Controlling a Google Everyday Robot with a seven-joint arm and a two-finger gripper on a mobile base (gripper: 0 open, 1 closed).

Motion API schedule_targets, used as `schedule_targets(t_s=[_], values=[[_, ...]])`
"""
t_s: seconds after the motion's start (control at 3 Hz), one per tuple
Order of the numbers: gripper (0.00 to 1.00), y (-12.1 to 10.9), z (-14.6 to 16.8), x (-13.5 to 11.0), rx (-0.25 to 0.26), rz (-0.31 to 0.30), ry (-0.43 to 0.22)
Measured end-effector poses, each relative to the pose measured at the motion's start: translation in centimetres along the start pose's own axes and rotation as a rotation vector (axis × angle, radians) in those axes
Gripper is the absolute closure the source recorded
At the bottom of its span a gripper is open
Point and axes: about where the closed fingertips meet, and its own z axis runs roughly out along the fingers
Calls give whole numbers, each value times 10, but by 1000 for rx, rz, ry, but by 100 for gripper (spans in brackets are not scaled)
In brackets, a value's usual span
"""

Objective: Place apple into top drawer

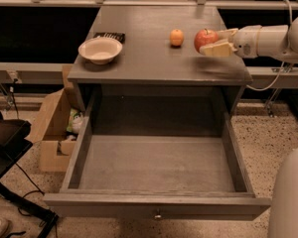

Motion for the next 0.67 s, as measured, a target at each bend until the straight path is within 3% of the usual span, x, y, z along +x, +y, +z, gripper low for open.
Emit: schedule_targets(t_s=[0.33, 0.67], values=[[87, 2, 5, 1, -8, 3, 0], [100, 8, 5, -4, -12, -12, 18]])
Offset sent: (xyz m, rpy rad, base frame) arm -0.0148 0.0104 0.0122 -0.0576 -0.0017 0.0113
